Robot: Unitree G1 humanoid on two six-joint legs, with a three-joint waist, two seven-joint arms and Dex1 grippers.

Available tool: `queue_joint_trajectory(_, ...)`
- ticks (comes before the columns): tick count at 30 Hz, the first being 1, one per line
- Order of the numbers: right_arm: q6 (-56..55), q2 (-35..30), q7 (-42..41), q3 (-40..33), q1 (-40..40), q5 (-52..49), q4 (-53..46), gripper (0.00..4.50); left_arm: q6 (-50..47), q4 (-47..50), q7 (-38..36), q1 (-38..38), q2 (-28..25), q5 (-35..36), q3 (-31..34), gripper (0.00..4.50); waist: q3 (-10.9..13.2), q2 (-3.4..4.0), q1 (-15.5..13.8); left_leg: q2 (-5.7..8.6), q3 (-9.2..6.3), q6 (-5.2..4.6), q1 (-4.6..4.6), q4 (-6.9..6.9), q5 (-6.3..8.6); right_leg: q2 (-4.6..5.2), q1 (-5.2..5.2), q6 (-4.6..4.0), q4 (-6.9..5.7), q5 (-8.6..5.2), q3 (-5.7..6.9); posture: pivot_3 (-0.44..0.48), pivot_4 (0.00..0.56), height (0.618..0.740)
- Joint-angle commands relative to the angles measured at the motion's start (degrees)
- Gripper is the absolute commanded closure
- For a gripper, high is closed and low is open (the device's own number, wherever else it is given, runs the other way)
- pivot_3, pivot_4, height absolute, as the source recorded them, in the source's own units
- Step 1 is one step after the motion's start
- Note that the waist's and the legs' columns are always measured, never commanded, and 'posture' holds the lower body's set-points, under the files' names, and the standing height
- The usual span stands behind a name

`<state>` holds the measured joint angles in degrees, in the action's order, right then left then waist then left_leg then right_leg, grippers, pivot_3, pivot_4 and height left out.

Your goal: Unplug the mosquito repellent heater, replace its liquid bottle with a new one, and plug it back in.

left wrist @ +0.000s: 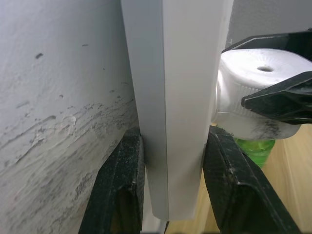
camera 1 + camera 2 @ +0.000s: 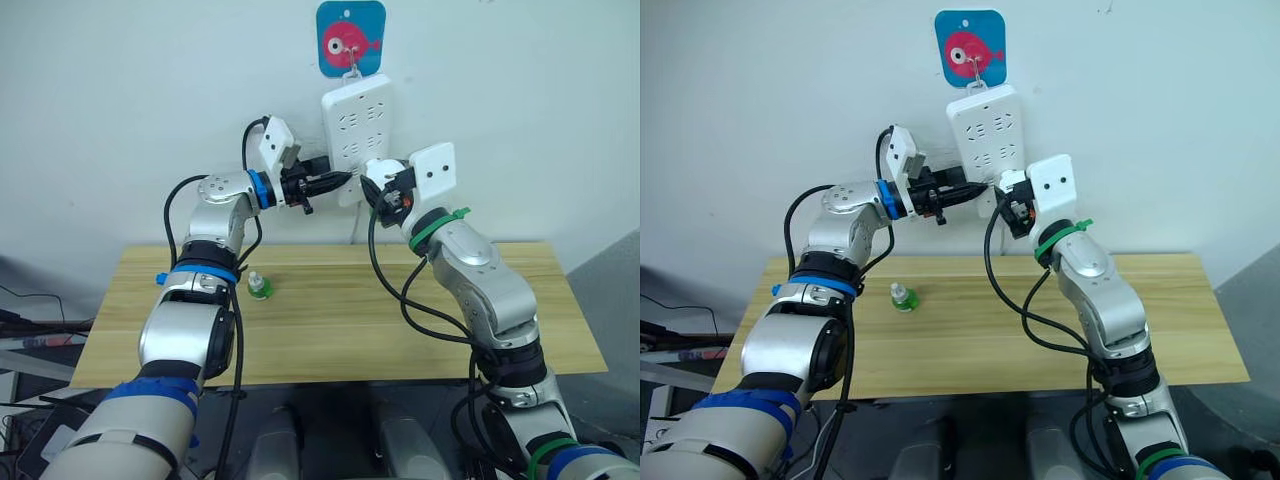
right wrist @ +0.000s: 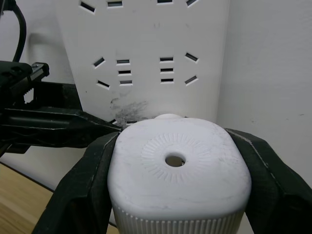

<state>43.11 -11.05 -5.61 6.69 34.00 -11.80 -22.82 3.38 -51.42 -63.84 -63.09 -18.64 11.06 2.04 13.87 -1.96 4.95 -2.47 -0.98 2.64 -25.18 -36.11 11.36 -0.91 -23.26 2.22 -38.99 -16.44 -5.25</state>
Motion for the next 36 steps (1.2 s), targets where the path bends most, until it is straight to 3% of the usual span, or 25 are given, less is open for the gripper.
queue_joint_trajectory(1,7.01,-0.58,0.36,-2.45,-2.52,-2.26,-12.5,1.53,1.91,-0.2,4.39,0.28,-1.67,-2.71,-0.37,3.18,0.0,0.0,0.05,-0.04,-0.03,0.0,-0.03,0.0,0.0,0.02,0.0,0.0,0.01,0.0,0.02,-0.179,0.241,0.74)
queue_joint_trajectory(7,16.77,0.09,0.53,-6.38,-3.66,-5.74,-20.72,1.53,2.15,0.28,4.71,2.08,-3.61,-3.08,-0.52,3.18,0.0,0.01,1.23,-0.01,0.03,0.03,0.08,-0.07,-0.15,-0.06,0.01,0.27,-0.07,-0.06,-0.1,-0.187,0.238,0.74)
queue_joint_trajectory(11,18.08,5.68,2.4,-12.26,-2.47,-9.0,-20.44,1.53,-1.1,7.87,2.72,7.88,-6.78,-1.43,0.0,3.18,0.0,0.01,3.29,-0.11,0.13,-0.03,0.29,-0.04,-0.28,-0.1,0.08,0.33,-0.08,0.14,-0.3,-0.189,0.24,0.74)
queue_joint_trajectory(16,18.98,8.85,3.79,-17.82,-2.42,-11.47,-20.38,1.53,-2.69,25.02,-0.15,19.97,-13.57,-0.63,-0.77,1.59,0.06,0.16,4.72,-0.23,0.05,-0.03,0.36,0.22,-0.28,-0.09,-0.02,0.21,-0.16,0.22,-0.41,-0.16,0.238,0.74)
queue_joint_trajectory(21,19.73,14.45,5.4,-25.21,-2.78,-17.95,-21.09,1.53,-7.23,49.54,0.45,32.29,-14.59,6.64,0.74,0.03,0.12,0.23,3.15,-0.36,-0.21,0.03,-0.41,0.29,-0.31,0.01,-0.64,-0.03,-0.15,0.26,-0.09,-0.131,0.234,0.74)
queue_joint_trajectory(23,20.4,17.58,6.85,-28.82,-2.56,-22.26,-21.18,1.53,-10.45,58.69,0.48,35.7,-13.43,9.93,-1.38,0.0,0.13,0.26,2.49,-0.31,-0.25,0.09,-0.73,0.23,-0.35,0.1,-0.88,-0.04,-0.16,0.27,-0.05,-0.12,0.23,0.74)
queue_joint_trajectory(26,21.22,22.19,10.68,-33.21,-2.09,-29.47,-20.84,1.53,-11.36,63.36,4.63,35.89,-9.01,9.9,-4.19,0.0,0.14,0.27,1.28,-0.11,-0.23,0.07,-0.72,0.09,-0.34,0.28,-0.77,0.0,-0.1,0.29,-0.09,-0.12,0.228,0.74)
queue_joint_trajectory(30,18.51,26.22,19.86,-35.85,-1.97,-43.81,-19.22,1.53,-8.65,61.76,11.01,33.63,-1.86,6.84,-6.81,0.0,0.13,0.27,0.86,-0.03,0.06,-0.11,-0.7,-0.02,-0.45,0.28,-0.7,0.17,-0.04,0.38,-0.16,-0.122,0.217,0.74)
queue_joint_trajectory(36,11.06,22.69,31.54,-31.7,-3.82,-59.39,-16.88,1.53,-6.85,58.09,16.43,32.05,4.73,5.91,-8.16,0.0,0.1,0.32,1.97,0.0,0.16,-0.28,-0.64,0.0,-0.57,-0.09,-0.76,0.21,-0.08,0.51,-0.28,-0.131,0.209,0.74)
